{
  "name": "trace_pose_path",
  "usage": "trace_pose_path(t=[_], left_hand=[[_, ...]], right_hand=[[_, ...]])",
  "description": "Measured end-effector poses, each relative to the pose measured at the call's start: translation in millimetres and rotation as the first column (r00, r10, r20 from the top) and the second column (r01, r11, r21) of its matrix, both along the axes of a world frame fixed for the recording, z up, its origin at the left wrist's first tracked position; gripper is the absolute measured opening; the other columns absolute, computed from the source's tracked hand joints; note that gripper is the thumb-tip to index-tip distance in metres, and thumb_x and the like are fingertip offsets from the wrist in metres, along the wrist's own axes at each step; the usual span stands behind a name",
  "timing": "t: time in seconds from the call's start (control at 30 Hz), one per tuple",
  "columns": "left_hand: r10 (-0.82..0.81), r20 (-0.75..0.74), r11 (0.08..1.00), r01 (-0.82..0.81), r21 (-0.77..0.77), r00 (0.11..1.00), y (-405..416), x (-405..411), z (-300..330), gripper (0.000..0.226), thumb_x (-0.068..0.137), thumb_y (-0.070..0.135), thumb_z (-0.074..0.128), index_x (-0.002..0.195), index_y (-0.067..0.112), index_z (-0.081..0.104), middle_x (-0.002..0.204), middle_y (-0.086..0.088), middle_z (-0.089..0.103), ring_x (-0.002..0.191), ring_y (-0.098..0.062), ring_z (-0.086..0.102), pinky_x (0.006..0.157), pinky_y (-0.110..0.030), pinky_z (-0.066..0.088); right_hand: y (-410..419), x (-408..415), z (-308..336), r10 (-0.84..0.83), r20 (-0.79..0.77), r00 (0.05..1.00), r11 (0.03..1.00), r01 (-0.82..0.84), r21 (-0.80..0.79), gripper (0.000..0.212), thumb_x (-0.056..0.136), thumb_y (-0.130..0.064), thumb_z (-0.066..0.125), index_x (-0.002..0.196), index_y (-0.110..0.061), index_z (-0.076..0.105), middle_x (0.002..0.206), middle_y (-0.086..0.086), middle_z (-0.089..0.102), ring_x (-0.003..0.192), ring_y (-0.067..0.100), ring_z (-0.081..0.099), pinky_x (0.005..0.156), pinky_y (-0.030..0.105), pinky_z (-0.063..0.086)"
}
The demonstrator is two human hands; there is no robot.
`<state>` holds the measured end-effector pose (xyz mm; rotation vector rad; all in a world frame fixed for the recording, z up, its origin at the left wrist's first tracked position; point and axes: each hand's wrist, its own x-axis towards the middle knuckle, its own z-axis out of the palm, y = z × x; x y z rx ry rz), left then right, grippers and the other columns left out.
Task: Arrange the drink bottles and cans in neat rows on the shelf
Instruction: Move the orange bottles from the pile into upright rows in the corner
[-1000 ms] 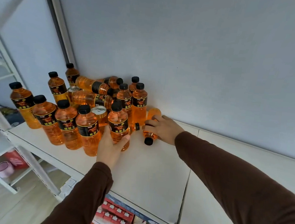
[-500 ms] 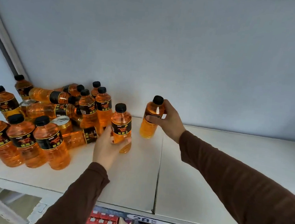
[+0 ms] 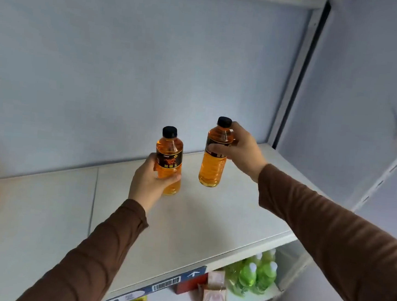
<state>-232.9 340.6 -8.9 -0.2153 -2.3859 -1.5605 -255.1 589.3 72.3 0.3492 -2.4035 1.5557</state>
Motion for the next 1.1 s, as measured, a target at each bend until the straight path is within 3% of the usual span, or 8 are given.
trace_pose_path(t=[0.07, 0.23, 0.37, 0.43, 0.53, 0.57, 0.73, 1.1], left_hand=[[-0.044, -0.001, 0.999, 0.044, -0.004, 0.999, 44.4, -9.4, 1.0, 0.052, 0.075, 0.038, 0.084, 0.117, 0.035, 0.053, 0.104, 0.026, 0.060, 0.095, 0.010, 0.054, 0.076, -0.014, 0.038], [-0.094, 0.026, 0.995, 0.093, 0.040, 0.995, 153.5, -28.2, -1.3, 0.052, 0.074, 0.036, 0.085, 0.117, 0.032, 0.056, 0.105, 0.022, 0.064, 0.097, 0.006, 0.057, 0.074, -0.015, 0.040], [-0.110, 0.056, 0.992, 0.106, 0.074, 0.992, 222.2, -42.9, -2.0, 0.051, 0.073, 0.033, 0.086, 0.115, 0.031, 0.057, 0.106, 0.019, 0.065, 0.099, 0.002, 0.059, 0.077, -0.021, 0.043], [-0.113, 0.069, 0.992, 0.108, 0.070, 0.991, 247.5, -52.1, -1.3, 0.052, 0.072, 0.033, 0.086, 0.115, 0.032, 0.057, 0.107, 0.017, 0.065, 0.100, 0.000, 0.060, 0.080, -0.024, 0.045], [-0.109, 0.088, 0.993, 0.106, 0.043, 0.990, 275.6, -70.4, -0.2, 0.055, 0.072, 0.035, 0.086, 0.118, 0.029, 0.056, 0.112, 0.010, 0.066, 0.104, -0.011, 0.062, 0.088, -0.032, 0.047], [-0.103, 0.096, 0.994, 0.101, 0.033, 0.990, 282.6, -78.1, 0.4, 0.057, 0.072, 0.036, 0.086, 0.120, 0.027, 0.055, 0.115, 0.007, 0.066, 0.106, -0.015, 0.062, 0.091, -0.035, 0.049], [-0.083, 0.102, 0.996, 0.081, 0.024, 0.991, 304.0, -125.9, 2.3, 0.058, 0.072, 0.033, 0.086, 0.120, 0.023, 0.054, 0.119, 0.001, 0.066, 0.110, -0.021, 0.062, 0.097, -0.045, 0.050], [-0.073, 0.130, 0.996, 0.065, 0.061, 0.989, 333.2, -211.5, -15.7, 0.056, 0.071, 0.021, 0.088, 0.111, 0.025, 0.050, 0.108, 0.003, 0.063, 0.103, -0.021, 0.060, 0.090, -0.037, 0.048]], right_hand=[[46.3, 5.9, -0.7, -0.048, 0.004, 0.999, 0.999, 0.048, 0.017, 0.054, 0.072, -0.034, 0.085, 0.117, -0.037, 0.055, 0.100, -0.016, 0.067, 0.087, 0.001, 0.067, 0.071, 0.020, 0.055], [154.9, 2.4, -6.8, -0.098, 0.043, 0.994, 0.995, 0.096, 0.030, 0.064, 0.071, -0.032, 0.086, 0.126, -0.030, 0.052, 0.111, -0.008, 0.066, 0.100, 0.013, 0.067, 0.088, 0.039, 0.057], [216.0, -14.7, -6.0, -0.130, 0.071, 0.989, 0.992, 0.129, 0.010, 0.062, 0.070, -0.026, 0.087, 0.121, -0.028, 0.052, 0.109, -0.005, 0.067, 0.100, 0.016, 0.068, 0.091, 0.043, 0.056], [235.8, -26.9, -3.7, -0.140, 0.084, 0.987, 0.990, 0.141, -0.010, 0.057, 0.070, -0.022, 0.087, 0.117, -0.029, 0.054, 0.106, -0.006, 0.069, 0.098, 0.013, 0.068, 0.087, 0.036, 0.056], [254.0, -47.3, -0.1, -0.155, 0.068, 0.986, 0.988, 0.156, -0.009, 0.051, 0.071, -0.017, 0.085, 0.109, -0.033, 0.055, 0.097, -0.016, 0.066, 0.082, -0.008, 0.066, 0.062, 0.006, 0.049], [258.0, -55.3, 0.1, -0.161, 0.062, 0.985, 0.987, 0.163, -0.017, 0.051, 0.072, -0.014, 0.085, 0.109, -0.033, 0.055, 0.096, -0.016, 0.065, 0.080, -0.011, 0.065, 0.059, 0.004, 0.047], [266.0, -99.9, -0.9, -0.220, 0.055, 0.974, 0.971, 0.213, 0.110, 0.057, 0.075, -0.025, 0.083, 0.125, -0.021, 0.054, 0.118, -0.001, 0.063, 0.109, 0.020, 0.061, 0.094, 0.039, 0.050], [264.8, -181.9, -20.2, -0.266, 0.086, 0.960, 0.942, 0.240, 0.235, 0.060, 0.078, -0.021, 0.081, 0.126, -0.019, 0.046, 0.121, 0.004, 0.063, 0.111, 0.022, 0.060, 0.096, 0.040, 0.050]])
